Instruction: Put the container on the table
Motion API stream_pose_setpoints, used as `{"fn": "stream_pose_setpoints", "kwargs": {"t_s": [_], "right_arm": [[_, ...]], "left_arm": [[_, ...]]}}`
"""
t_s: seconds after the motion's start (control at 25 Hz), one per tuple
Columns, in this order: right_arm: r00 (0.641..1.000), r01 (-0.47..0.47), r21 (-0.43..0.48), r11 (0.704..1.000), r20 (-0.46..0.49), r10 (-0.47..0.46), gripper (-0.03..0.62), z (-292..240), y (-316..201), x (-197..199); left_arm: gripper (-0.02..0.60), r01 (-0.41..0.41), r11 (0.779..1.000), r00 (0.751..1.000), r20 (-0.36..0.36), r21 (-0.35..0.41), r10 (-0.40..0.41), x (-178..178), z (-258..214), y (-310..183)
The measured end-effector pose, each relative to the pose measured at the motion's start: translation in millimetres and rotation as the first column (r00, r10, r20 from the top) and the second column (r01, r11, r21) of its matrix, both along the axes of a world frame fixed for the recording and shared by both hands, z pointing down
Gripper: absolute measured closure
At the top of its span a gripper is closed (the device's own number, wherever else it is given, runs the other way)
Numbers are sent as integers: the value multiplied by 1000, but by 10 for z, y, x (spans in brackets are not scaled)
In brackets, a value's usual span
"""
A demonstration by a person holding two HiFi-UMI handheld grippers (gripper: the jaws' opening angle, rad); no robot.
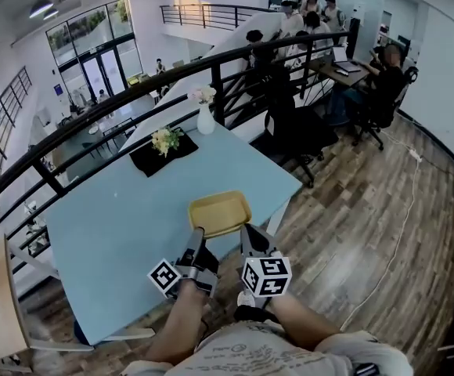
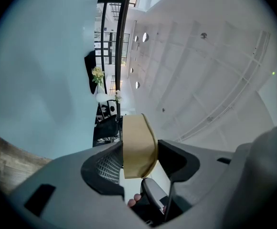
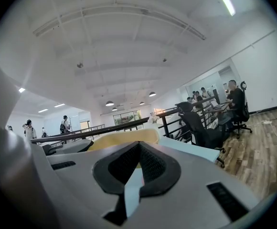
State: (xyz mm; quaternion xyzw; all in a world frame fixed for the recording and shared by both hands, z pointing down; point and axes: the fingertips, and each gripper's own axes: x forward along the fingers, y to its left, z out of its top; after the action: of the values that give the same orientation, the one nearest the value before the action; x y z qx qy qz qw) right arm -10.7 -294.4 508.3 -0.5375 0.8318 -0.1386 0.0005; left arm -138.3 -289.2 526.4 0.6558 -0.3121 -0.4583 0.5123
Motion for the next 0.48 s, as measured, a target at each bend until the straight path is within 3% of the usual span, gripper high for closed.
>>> {"fn": "stream_pose_setpoints", "kwargs": {"t_s": [0.48], "right_arm": [[1000,9,-13,1000,10,-9,591,-104,-1350,339]], "left_arm": [[345,3,1000,1000,9,-8,-3,340,-95,-1360]]}}
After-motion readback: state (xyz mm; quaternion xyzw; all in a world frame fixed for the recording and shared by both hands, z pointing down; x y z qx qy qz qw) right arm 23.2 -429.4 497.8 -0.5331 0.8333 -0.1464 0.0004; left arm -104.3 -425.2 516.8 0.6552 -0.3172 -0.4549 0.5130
